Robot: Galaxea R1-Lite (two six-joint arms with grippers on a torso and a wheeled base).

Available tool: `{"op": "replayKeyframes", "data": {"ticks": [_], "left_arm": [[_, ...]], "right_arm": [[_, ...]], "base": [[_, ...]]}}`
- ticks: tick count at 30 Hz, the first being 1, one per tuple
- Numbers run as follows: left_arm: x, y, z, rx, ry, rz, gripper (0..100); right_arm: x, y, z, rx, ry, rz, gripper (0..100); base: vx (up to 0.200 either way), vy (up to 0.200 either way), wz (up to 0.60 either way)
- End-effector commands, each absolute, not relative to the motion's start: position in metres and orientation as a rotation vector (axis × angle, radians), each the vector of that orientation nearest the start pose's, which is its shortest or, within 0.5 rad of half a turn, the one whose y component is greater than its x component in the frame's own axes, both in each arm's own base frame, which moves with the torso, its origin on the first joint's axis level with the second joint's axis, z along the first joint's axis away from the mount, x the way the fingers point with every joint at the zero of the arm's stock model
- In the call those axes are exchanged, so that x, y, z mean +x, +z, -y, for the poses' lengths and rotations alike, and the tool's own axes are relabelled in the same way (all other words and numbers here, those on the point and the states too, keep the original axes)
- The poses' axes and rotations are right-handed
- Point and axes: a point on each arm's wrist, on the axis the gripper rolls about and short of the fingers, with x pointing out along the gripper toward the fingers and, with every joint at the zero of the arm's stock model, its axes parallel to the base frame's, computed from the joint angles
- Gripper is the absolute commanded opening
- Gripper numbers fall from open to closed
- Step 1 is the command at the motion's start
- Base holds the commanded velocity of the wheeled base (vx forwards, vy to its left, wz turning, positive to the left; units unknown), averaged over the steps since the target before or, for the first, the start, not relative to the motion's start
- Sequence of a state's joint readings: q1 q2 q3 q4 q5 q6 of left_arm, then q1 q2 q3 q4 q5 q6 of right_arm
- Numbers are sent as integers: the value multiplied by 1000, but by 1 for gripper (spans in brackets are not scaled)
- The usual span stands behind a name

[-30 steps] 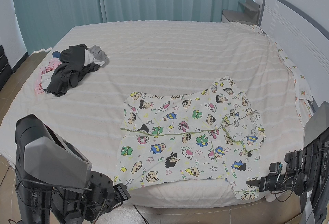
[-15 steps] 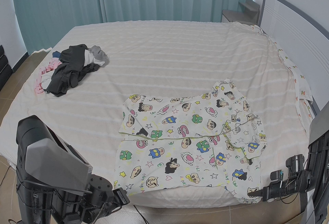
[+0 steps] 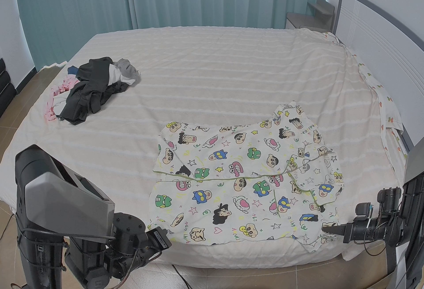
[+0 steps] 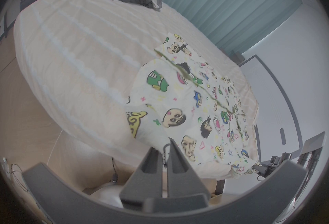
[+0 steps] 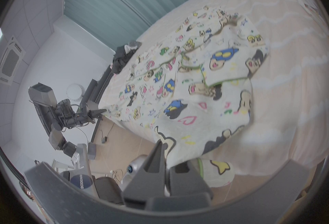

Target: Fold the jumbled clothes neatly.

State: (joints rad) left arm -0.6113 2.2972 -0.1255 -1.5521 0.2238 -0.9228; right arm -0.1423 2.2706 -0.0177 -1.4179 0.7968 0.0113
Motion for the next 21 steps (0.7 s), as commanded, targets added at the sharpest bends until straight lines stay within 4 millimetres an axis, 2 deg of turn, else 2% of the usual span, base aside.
{"op": "replayKeyframes", "data": {"ticks": [1,11,21], "left_arm": [[223,-9,140,-673,-111,-588,0],[254,-3,153,-655,-116,-556,0],[300,23,175,-639,-92,-602,0]], "right_arm": [[209,-20,11,432,622,-717,0],[228,-18,9,421,637,-661,0],[256,-9,5,460,643,-586,0]], "base": [[0,0,0],[0,0,0],[0,0,0]]}}
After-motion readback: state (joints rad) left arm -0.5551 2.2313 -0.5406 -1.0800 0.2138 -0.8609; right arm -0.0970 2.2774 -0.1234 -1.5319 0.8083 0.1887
